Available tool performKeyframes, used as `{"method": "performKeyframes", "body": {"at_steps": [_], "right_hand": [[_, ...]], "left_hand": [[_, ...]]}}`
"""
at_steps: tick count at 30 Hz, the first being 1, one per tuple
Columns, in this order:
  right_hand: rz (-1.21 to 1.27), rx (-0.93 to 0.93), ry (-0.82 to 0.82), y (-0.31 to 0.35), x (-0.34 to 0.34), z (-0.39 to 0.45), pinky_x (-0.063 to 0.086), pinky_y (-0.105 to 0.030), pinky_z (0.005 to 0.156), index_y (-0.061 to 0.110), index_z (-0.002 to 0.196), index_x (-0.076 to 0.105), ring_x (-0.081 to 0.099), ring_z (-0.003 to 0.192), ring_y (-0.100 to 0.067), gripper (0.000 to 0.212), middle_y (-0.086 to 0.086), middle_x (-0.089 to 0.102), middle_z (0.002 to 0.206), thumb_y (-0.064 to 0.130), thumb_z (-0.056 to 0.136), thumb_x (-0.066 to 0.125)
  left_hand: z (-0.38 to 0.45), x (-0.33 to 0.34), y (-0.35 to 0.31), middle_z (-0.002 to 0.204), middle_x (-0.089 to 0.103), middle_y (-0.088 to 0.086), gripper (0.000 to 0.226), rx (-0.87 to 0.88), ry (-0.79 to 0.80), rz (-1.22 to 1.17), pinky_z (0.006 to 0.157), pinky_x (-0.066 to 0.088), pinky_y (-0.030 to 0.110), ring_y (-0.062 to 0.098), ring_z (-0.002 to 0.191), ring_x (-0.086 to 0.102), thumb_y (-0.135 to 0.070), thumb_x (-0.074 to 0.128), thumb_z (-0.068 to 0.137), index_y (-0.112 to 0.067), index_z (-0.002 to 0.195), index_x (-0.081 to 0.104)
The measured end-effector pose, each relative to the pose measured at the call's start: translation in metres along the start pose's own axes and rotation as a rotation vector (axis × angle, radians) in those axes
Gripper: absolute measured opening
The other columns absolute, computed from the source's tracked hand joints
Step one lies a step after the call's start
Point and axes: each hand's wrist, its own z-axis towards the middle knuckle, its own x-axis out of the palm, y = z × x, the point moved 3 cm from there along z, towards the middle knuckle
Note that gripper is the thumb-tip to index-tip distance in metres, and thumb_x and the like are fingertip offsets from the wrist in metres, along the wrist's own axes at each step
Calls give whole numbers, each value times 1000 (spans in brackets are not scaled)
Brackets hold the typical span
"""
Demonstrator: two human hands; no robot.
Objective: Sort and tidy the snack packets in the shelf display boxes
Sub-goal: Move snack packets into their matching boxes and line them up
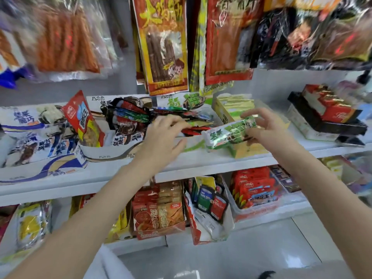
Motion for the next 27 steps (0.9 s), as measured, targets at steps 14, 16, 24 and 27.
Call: {"method": "performKeyframes", "body": {"at_steps": [14,16,24,27], "right_hand": [[-612,-279,-223,10,24,28,46,-43,91,0,116,60,58,101,-32,28,-15,56,119,5,91,48],[-656,-263,-168,8,34,29,38,-36,93,-2,118,57,55,105,-34,29,-17,49,129,9,94,46],[-643,-160,-185,11,47,28,28,-24,85,-6,117,52,46,118,-35,30,-19,18,148,10,94,42],[-587,-182,-290,15,41,25,29,-22,86,-11,109,55,46,115,-34,25,-20,21,146,3,91,44]], "left_hand": [[59,25,17,155,10,-8,43,-38,437,345,108,16,46,24,135,8,-15,41,93,-29,133,47],[59,29,18,156,5,-7,46,-44,404,371,107,17,45,25,136,9,-18,41,93,-29,137,40],[50,26,36,156,5,-6,51,-124,317,314,110,25,43,27,135,12,-17,40,94,-24,143,29],[49,23,38,155,9,-4,55,-143,285,215,111,23,40,27,134,12,-14,43,93,-20,145,26]]}}
